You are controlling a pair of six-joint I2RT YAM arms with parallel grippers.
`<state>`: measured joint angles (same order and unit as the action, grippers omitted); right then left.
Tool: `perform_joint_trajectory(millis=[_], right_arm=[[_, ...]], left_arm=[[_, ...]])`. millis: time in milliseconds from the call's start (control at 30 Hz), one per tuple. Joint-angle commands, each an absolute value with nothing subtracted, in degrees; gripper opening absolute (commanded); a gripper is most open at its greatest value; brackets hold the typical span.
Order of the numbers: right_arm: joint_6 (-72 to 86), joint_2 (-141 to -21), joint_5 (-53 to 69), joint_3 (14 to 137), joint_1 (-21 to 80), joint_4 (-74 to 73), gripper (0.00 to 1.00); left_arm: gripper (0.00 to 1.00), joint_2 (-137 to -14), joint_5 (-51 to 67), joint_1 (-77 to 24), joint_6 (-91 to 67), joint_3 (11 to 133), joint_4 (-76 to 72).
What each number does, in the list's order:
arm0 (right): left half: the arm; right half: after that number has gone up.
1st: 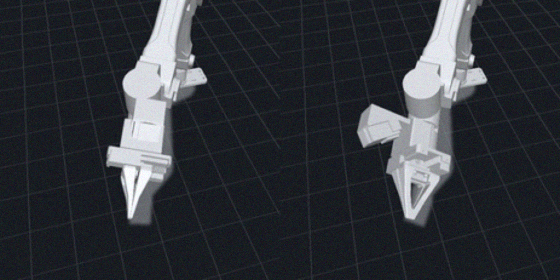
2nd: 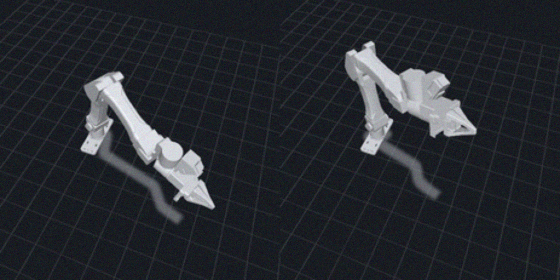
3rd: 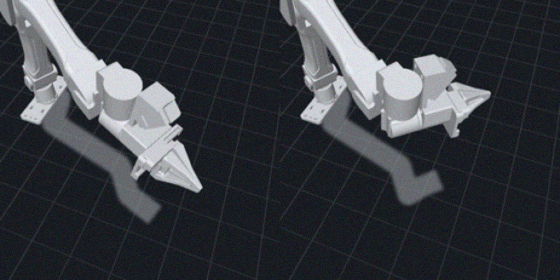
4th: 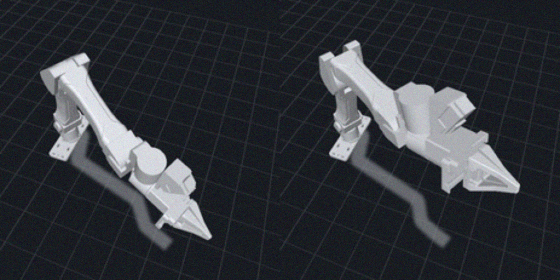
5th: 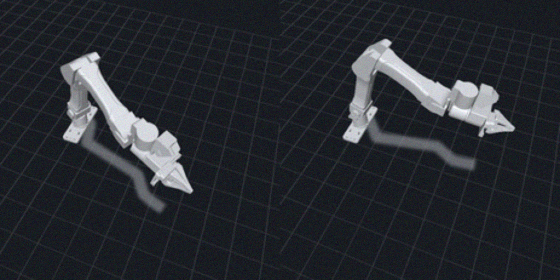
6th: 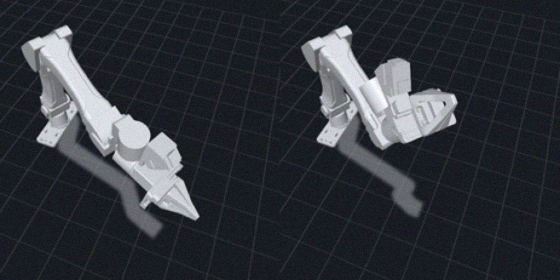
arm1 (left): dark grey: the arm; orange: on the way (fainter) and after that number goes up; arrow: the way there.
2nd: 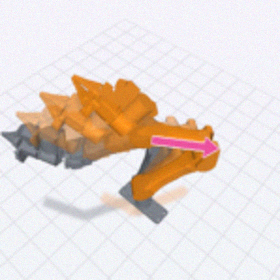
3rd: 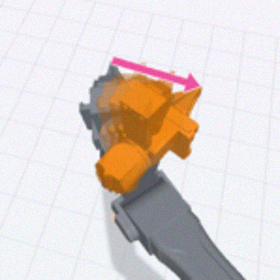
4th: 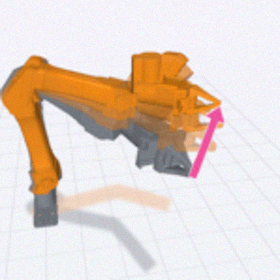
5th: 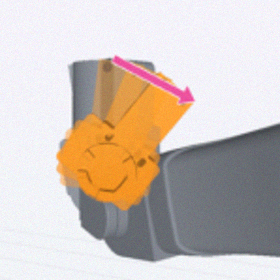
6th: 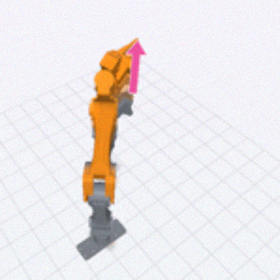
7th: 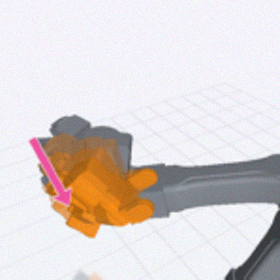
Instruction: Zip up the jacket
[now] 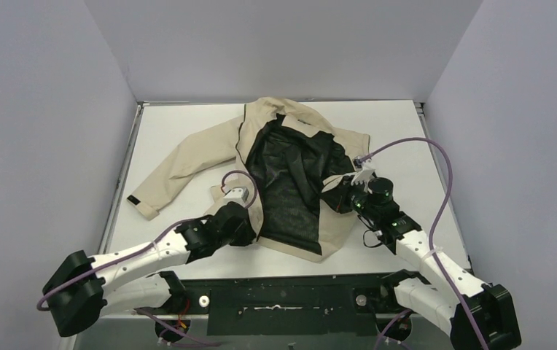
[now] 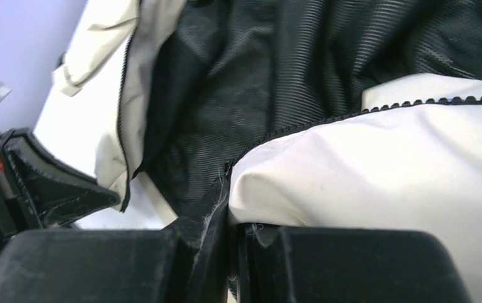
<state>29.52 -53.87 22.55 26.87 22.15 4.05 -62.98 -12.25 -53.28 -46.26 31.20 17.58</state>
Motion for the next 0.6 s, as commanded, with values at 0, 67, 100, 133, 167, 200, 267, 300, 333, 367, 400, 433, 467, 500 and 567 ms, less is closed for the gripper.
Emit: perform_joint_trajectory(millis=[0, 67, 100, 133, 167, 200, 267, 300, 333, 367, 400, 433, 467, 500, 567], right_arm=[[31.4, -51.6, 32.8, 24.9, 23.2, 17.9, 0.00], [32.1, -51.4, 36.3, 23.9, 23.5, 22.1, 0.00], [32.6, -51.3, 38.0, 23.4, 23.5, 24.3, 0.00], [33.1, -51.2, 39.8, 22.8, 23.6, 26.8, 0.00], [33.9, -51.2, 42.2, 22.1, 23.7, 29.2, 0.00], [34.6, -51.3, 44.3, 21.6, 23.8, 32.2, 0.00], [36.4, -51.5, 48.0, 20.7, 24.3, 38.1, 0.00], [37.2, -51.8, 49.6, 20.3, 24.8, 41.0, 0.00], [37.9, -52.1, 51.3, 20.2, 25.4, 43.6, 0.00], [38.5, -52.6, 52.7, 20.2, 26.2, 46.0, 0.00], [38.7, -53.3, 54.0, 20.5, 27.2, 48.0, 0.00], [38.7, -53.9, 55.0, 20.9, 28.3, 49.4, 0.00], [38.4, -54.6, 55.6, 21.6, 29.7, 50.0, 0.00], [37.8, -55.0, 55.9, 22.1, 31.0, 50.4, 0.00], [36.1, -55.8, 56.2, 23.5, 33.2, 50.1, 0.00]], left_arm=[[0.00, -55.4, -9.7, -53.5, -46.3, 29.6, 6.8], [0.00, -52.9, -9.5, -53.4, -46.0, 29.6, 5.1], [0.00, -51.7, -9.3, -53.4, -45.9, 29.7, 4.2], [0.00, -50.8, -9.1, -53.4, -45.8, 29.8, 3.0], [0.00, -49.9, -8.9, -53.4, -45.9, 29.6, 1.6], [0.00, -49.0, -8.5, -53.4, -45.9, 29.3, -0.4], [0.00, -47.2, -7.7, -53.3, -45.9, 28.2, -5.3], [0.00, -46.4, -7.4, -53.3, -46.1, 27.7, -7.4], [0.00, -45.7, -7.1, -53.3, -46.3, 27.0, -9.9], [0.00, -44.9, -6.8, -53.3, -46.3, 26.4, -12.5], [0.00, -44.2, -6.3, -53.3, -46.4, 25.7, -15.1], [0.00, -43.6, -5.6, -53.3, -46.5, 24.6, -18.3], [0.00, -42.9, -4.7, -53.3, -46.4, 23.6, -21.7], [0.00, -42.2, -4.0, -53.3, -46.4, 22.6, -24.8], [0.00, -41.2, -3.0, -53.3, -45.7, 21.3, -29.2]])
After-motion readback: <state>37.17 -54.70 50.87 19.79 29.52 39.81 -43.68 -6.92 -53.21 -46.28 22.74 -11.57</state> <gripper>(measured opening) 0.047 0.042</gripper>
